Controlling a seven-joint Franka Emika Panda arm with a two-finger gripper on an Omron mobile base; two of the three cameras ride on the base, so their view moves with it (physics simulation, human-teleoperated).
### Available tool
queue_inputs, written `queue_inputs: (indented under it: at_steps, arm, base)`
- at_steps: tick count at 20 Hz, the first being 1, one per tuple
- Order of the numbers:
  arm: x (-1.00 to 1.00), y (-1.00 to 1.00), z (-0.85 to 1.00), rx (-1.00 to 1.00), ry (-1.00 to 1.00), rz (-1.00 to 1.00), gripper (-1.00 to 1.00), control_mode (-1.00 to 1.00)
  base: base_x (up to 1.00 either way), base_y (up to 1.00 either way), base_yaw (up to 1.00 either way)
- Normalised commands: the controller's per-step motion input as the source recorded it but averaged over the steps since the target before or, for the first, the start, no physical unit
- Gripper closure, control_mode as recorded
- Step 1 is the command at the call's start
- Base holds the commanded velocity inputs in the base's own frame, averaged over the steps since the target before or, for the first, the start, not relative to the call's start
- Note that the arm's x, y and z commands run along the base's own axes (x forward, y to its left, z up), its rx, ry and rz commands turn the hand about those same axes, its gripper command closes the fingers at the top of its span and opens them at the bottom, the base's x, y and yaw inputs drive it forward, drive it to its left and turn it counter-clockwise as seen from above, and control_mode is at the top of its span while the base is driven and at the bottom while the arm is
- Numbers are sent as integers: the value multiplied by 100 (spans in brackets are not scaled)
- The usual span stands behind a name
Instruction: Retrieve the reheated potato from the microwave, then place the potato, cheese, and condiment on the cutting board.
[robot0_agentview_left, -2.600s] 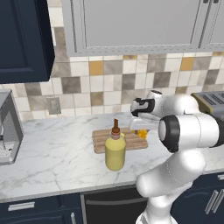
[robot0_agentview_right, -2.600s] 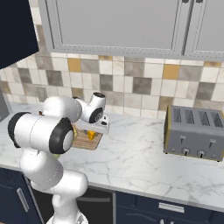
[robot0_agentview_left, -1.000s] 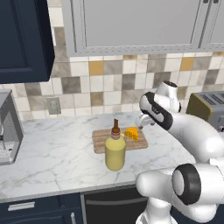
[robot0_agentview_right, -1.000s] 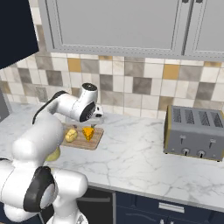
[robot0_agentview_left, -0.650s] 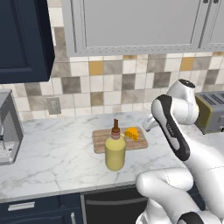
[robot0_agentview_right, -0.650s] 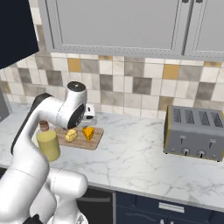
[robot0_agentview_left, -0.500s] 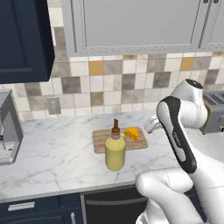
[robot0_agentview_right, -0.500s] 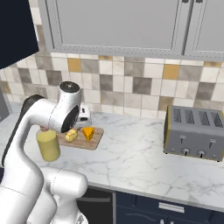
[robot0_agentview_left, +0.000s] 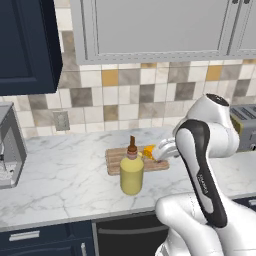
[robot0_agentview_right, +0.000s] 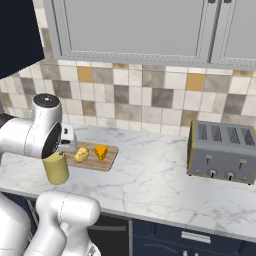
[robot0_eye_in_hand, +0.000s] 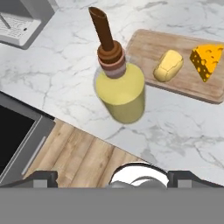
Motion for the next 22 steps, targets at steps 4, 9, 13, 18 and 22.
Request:
queue_inputs:
  at_steps: [4,9,13,18,22]
  arm:
    - [21,35,0,0,4,0,-100,-100]
    - [30,20,0,0,2,0,-100,-100]
    - [7,28,-12,-2,0,0,-100,-100]
    - [28,16,-25,-4,0,0,-100,-100]
    - [42,1,-23,-3,0,0,-100,-100]
  base:
    - [0,0,0]
    - [0,0,0]
    - [0,0,0]
    - [0,0,0]
    - [0,0,0]
